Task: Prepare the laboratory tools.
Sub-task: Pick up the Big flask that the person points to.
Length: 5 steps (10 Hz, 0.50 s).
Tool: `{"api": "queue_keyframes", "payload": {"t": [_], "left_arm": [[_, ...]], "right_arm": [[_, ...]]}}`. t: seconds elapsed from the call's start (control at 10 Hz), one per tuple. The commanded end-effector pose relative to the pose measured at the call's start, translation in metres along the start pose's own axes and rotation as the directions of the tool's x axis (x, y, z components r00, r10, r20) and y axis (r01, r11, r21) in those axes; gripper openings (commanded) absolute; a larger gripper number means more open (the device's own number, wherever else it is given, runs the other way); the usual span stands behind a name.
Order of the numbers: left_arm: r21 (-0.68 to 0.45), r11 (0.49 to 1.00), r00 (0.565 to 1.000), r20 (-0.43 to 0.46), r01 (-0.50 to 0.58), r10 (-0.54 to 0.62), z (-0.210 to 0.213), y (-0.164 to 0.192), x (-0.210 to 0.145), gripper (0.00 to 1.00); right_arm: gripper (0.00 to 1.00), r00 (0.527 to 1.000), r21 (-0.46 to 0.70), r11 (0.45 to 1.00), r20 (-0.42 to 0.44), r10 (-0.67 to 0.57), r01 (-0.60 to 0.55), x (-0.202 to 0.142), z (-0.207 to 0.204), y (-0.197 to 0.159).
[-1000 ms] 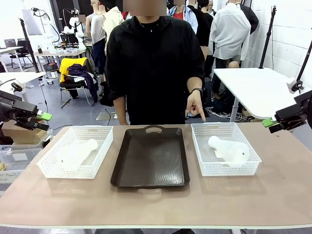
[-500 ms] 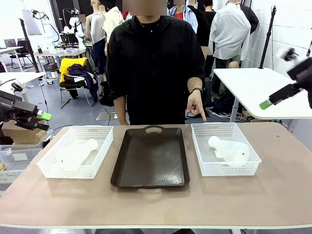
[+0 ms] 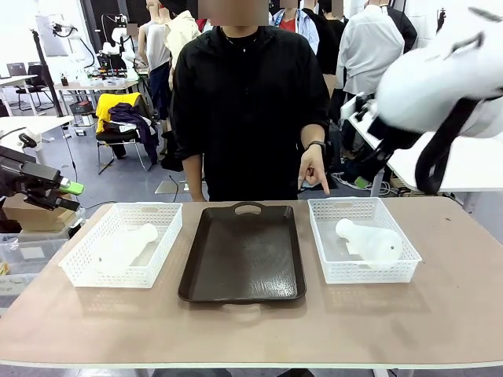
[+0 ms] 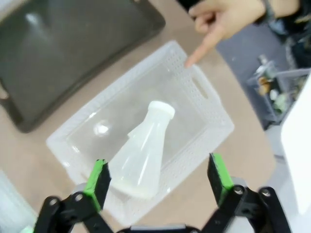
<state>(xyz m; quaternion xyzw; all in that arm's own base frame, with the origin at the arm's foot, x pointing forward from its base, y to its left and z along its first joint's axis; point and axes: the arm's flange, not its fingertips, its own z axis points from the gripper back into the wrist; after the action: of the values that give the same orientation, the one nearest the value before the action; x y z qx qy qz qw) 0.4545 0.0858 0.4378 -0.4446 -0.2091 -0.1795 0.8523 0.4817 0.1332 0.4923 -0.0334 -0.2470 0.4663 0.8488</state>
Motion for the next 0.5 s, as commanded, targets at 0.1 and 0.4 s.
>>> {"api": "queue_keyframes", "payload": {"t": [0.1,0.4], "left_arm": [[0.003,1.000,1.000,-0.002,0.002,-0.002,0.002,0.000,0.000,1.00],[0.003,1.000,1.000,-0.002,0.002,-0.002,0.002,0.000,0.000,1.00]], "right_arm": [[1.00,0.992,-0.109,0.994,-0.122,0.008,-0.022,0.039,-0.046,-0.014],[1.00,0.957,-0.065,0.997,-0.284,-0.054,0.037,0.051,-0.095,-0.019]]}}
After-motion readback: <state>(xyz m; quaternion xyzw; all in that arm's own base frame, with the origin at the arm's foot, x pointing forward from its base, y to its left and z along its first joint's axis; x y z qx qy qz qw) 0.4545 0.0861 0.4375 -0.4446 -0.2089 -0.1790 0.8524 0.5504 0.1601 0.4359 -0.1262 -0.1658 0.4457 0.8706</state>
